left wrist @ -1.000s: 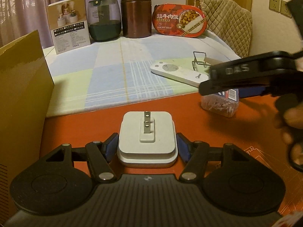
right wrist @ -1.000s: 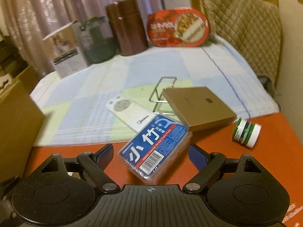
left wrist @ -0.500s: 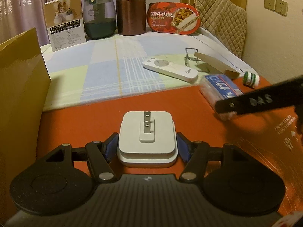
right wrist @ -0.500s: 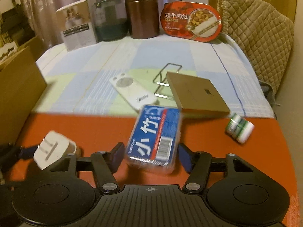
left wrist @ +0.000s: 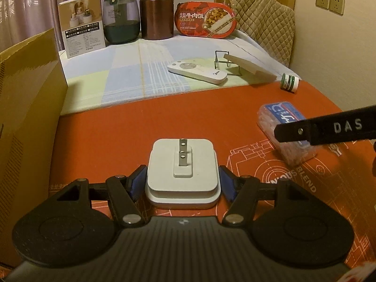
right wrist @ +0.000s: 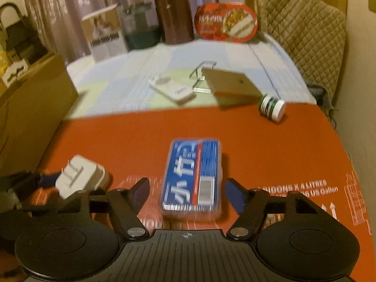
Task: Organize rigid objects
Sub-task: 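Lift the plug adapter and toothpick box and carry both toward the cardboard box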
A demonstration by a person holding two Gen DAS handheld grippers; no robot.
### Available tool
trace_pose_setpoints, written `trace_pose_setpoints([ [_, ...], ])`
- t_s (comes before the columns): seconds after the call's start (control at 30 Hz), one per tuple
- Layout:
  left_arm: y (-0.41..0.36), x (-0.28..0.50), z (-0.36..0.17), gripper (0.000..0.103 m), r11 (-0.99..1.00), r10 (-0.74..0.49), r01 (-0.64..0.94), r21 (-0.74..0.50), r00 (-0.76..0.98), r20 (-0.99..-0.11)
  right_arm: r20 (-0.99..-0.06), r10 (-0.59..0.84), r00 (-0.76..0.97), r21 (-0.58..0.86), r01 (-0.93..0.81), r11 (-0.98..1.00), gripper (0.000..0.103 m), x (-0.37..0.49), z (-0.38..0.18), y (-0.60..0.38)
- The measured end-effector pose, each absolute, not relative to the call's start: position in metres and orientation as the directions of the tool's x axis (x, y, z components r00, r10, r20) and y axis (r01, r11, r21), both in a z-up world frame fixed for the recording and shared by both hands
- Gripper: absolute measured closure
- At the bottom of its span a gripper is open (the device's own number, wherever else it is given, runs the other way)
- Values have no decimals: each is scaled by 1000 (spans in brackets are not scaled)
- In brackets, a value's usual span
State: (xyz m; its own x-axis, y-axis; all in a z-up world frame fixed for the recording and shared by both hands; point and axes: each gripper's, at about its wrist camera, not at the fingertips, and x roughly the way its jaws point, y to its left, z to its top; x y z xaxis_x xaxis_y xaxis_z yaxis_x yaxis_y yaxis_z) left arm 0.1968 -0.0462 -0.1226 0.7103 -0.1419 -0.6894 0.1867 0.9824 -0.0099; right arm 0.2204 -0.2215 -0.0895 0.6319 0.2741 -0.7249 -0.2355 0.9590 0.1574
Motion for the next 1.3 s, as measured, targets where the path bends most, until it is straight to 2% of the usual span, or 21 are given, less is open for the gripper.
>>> trace_pose_setpoints([
  [0.17, -46, 197, -124, 42, 984, -137, 181, -8, 716, -684, -740, 268, 617, 171, -213, 962, 33, 230, -96, -219],
  [0.33, -46, 197, -125, 41, 985, -133, 174, -8, 722, -679, -757, 208, 619, 77, -232, 970, 33, 230, -105, -206],
  [0.43, -46, 197, -125, 42, 985, -133, 175, -8, 721, -680, -756, 173, 631, 33, -227, 973, 46, 230, -107, -204],
  [0.57, -48, 196, -122, 43, 985, -135, 172, -16, 711, -690, -757, 185, 627, 63, -211, 975, 49, 230, -106, -208],
  [0.93, -50, 166, -101, 43, 985, -150, 166, -43, 711, -687, -705, 211, 677, 99, -201, 975, 50, 191, -80, -217],
  [1.3, -57, 115, -40, 43, 976, -202, 205, -72, 733, -649, -675, 209, 708, 142, -154, 978, 50, 116, -35, -232],
])
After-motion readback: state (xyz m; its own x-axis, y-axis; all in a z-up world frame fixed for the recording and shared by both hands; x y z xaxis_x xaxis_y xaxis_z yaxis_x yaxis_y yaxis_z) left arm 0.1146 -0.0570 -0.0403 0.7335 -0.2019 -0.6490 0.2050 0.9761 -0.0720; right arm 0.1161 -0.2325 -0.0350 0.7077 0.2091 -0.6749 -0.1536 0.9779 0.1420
